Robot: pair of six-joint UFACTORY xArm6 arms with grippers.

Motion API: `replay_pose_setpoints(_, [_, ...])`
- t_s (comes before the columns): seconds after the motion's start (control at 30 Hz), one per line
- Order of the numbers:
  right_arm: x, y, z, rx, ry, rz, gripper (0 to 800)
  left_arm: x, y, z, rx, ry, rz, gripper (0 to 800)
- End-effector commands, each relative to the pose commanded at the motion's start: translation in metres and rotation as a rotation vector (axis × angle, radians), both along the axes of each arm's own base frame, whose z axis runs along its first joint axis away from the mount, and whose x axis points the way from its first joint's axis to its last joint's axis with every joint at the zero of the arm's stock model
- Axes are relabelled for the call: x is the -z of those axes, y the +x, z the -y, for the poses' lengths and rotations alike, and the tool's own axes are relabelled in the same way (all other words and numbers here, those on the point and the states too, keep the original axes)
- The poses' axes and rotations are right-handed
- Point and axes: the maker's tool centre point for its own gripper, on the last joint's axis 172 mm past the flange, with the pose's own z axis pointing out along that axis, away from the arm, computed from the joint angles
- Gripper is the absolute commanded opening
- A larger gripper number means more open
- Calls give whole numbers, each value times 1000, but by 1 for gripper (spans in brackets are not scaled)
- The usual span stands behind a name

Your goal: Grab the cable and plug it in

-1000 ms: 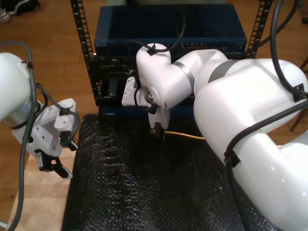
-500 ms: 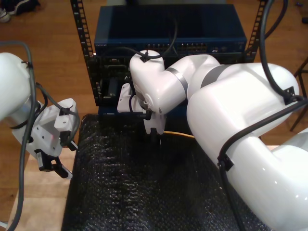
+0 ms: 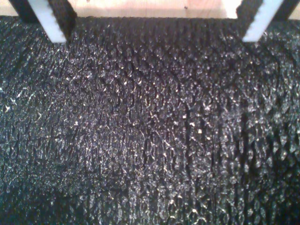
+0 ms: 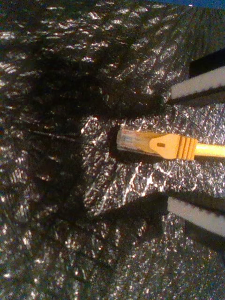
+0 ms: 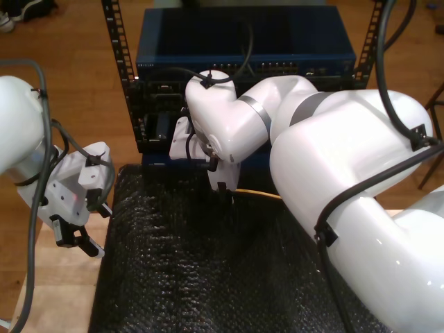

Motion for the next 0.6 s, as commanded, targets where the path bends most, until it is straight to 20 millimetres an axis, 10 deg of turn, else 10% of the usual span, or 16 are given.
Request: replay_pose_setpoints(0.6, [-3,7,7,5,-57,51,283,-1,1,0,0,0,1,800])
